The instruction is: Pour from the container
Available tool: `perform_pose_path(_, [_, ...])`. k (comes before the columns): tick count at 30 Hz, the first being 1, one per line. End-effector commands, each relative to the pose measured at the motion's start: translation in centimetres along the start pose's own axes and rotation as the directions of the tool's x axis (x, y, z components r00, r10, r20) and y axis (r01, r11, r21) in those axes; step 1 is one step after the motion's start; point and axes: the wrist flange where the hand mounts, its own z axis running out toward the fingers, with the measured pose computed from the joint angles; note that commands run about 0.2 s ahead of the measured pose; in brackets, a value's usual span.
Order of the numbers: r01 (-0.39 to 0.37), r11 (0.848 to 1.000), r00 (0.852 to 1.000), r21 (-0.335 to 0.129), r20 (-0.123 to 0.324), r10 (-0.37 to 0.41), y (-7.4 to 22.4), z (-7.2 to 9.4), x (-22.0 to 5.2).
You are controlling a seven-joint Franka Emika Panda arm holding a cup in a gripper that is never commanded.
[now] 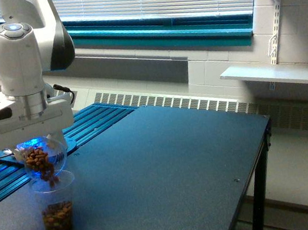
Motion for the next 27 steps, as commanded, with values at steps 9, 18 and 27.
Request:
perform_pose_path(9, [0.046,0.999,0.999,-0.013,0.001,-0.046,-1.5,-0.5,0.1])
perform_pose_path(18, [0.061,0.998,0.998,-0.016,0.001,-0.061,-2.1,-0.7,0.0])
perform_pose_path(27, [0.066,0.998,0.998,-0.022,0.014,-0.066,-2.0,-0.7,-0.2])
